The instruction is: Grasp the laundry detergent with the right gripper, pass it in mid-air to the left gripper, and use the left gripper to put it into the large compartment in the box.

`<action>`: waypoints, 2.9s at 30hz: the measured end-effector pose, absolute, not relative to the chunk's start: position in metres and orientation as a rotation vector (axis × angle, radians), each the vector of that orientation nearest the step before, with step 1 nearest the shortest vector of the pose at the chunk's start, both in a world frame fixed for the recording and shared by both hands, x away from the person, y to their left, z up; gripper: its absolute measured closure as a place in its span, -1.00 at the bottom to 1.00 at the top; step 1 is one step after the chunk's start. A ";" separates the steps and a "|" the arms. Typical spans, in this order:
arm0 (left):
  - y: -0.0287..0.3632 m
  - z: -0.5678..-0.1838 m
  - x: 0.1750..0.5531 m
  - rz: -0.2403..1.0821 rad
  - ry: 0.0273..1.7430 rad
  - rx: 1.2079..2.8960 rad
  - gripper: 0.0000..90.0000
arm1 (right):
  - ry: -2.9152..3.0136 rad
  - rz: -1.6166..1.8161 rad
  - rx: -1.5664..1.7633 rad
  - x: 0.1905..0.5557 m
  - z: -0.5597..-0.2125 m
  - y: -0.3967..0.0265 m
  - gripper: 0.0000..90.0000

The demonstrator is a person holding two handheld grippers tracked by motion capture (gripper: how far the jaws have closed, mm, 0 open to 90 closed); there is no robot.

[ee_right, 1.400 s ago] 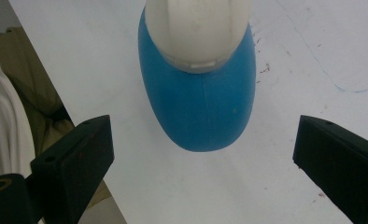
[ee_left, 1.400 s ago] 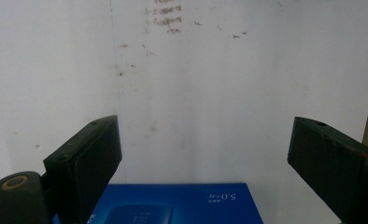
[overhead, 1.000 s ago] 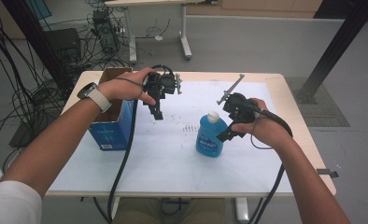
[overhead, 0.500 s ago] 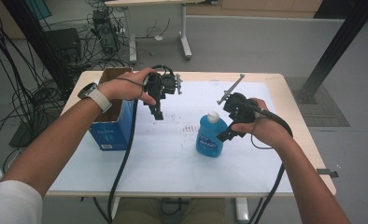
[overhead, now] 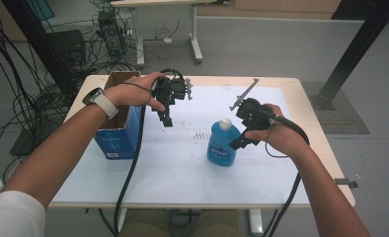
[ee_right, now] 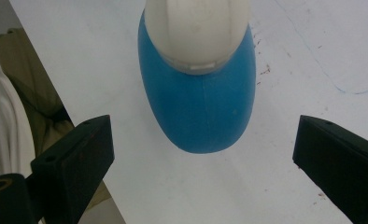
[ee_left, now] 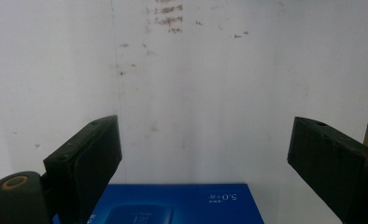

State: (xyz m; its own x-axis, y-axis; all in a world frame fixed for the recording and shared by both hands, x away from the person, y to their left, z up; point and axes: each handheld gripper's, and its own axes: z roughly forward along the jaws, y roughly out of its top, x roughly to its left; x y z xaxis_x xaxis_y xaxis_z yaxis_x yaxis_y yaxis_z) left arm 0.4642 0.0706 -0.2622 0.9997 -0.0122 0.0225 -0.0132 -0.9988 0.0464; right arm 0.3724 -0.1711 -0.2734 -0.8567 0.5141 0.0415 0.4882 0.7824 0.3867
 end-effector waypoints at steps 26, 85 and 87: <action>0.072 -0.262 0.464 0.035 -0.016 3.090 -0.77 | 2.903 0.601 0.812 0.373 -0.273 -0.170 -0.88; 0.069 -0.265 0.464 0.032 -0.015 3.083 -0.77 | 2.831 0.726 0.815 0.369 -0.292 -0.175 -0.89; 0.069 -0.265 0.464 0.030 -0.017 3.084 -0.77 | 2.827 0.739 0.814 0.368 -0.294 -0.175 -0.89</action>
State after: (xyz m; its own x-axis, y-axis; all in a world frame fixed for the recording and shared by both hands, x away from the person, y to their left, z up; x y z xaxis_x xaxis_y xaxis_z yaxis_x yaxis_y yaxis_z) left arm 0.4640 0.0688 -0.2652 0.9997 -0.0107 0.0199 -0.0118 -0.9983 0.0570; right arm 0.3685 -0.1753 -0.2942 -0.8505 0.5251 0.0298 0.4725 0.7380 0.4818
